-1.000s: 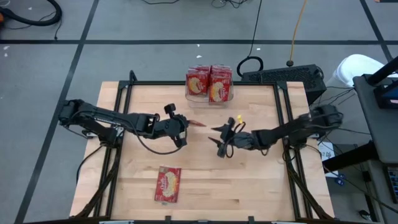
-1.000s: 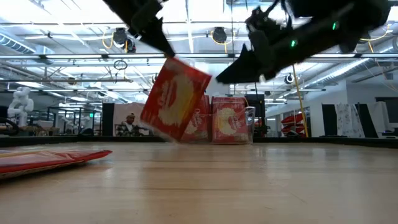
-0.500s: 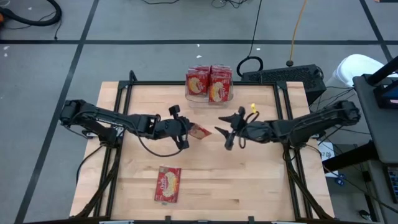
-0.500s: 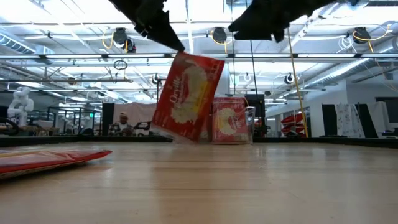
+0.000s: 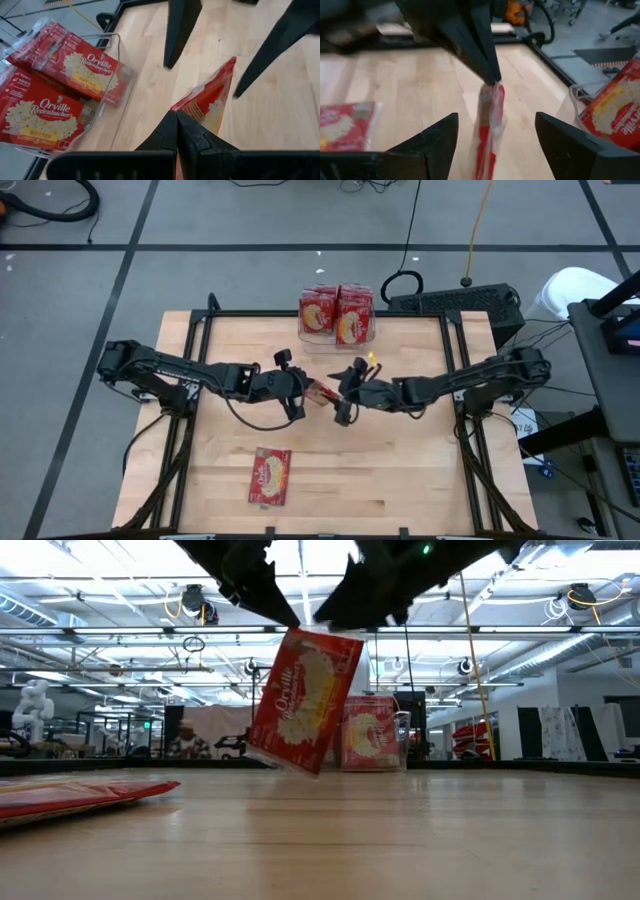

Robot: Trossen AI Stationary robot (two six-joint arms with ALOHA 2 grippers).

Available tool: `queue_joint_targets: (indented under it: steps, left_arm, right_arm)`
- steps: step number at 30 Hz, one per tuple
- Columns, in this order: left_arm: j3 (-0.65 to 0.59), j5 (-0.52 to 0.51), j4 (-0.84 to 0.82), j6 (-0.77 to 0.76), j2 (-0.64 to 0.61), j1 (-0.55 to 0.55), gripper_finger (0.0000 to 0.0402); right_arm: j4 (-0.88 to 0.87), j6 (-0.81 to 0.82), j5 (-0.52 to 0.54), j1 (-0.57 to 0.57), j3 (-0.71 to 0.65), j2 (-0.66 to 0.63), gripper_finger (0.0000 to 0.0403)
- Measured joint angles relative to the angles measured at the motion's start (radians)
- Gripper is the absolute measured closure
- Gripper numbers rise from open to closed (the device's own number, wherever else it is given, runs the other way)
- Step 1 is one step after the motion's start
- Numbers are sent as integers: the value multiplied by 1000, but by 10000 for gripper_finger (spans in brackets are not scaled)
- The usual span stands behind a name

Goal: Sort popcorn bags into baskets
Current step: Put the red popcorn bag into the transparent bin

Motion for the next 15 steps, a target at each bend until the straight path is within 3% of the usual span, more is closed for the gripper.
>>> queue_joint_targets:
  steps: [7,15]
  left_arm:
    - [0,1,1,3,0,-1,401]
    - [0,1,2,1,0,-1,393]
  right_arm:
    - [-3,22,-128,-69,9,73,160]
    - [-39,26,-164,-91,9,114,259]
